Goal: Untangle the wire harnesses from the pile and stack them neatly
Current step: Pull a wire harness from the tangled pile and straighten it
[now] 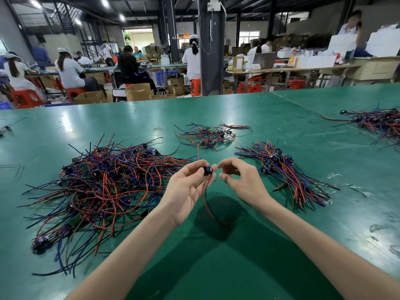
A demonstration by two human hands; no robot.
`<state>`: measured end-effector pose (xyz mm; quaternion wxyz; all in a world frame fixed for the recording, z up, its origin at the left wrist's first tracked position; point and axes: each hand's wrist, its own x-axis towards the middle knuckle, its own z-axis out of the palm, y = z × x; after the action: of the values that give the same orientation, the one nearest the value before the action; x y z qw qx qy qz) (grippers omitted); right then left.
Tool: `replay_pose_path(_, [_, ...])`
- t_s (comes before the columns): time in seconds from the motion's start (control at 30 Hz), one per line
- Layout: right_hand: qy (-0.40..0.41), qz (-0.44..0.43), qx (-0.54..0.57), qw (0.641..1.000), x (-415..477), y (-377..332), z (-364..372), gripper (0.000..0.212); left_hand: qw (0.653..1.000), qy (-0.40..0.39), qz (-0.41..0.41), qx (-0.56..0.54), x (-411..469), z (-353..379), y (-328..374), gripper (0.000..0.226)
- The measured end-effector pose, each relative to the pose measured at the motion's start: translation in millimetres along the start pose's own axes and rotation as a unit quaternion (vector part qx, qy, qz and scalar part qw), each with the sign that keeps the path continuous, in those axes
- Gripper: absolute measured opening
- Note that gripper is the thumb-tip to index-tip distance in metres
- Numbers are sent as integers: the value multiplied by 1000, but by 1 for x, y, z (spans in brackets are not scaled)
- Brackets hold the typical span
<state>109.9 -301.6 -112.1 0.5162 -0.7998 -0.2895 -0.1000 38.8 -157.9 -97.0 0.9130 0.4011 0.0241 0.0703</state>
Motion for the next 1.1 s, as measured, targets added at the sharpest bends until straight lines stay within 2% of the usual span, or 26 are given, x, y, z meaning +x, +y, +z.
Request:
replay_pose_path(0.07, [-32,77,88,993,0,-4,4,19,991,20,53,118,1,-3,-8,18])
replay_pose_path(0.1, [-50,131,170,975,0,-7,6,16,981,30,78,176,1,-5,-11,20])
replay_pose_path(0.17, [-105,230,336,907,-2,-14,10,10,954,44,116,271,0,-7,-13,24])
replay_pose_path(0.23, [-162,272,412,854,-4,-18,12,7,938,52,133,317,0,-9,-12,26])
replay_pose_path(0.43, [-156,304,425,838,-7,-18,16,15,938,71,137,310,3,-15,-11,14])
replay_pose_path(0.6, [-186,282,388,857,-5,-18,16,12,925,69,162,338,4,-18,-8,17])
replay_pose_path(0.67, [-195,292,414,840,-5,-19,16,14,921,64,172,343,4,-18,-7,18])
replay_pose_path(0.83, [-223,322,510,765,-6,-17,12,17,899,55,205,384,5,-20,-8,21])
replay_pose_path(0.9, [-216,316,501,776,-5,-16,10,17,881,52,230,411,5,-20,-6,21])
replay_pose_path(1.0, [-214,273,412,843,-3,-14,10,13,864,50,246,436,6,-22,-3,26])
replay_pose_path(1.1, [-219,203,300,906,-3,-14,9,7,875,48,233,421,6,-24,0,25])
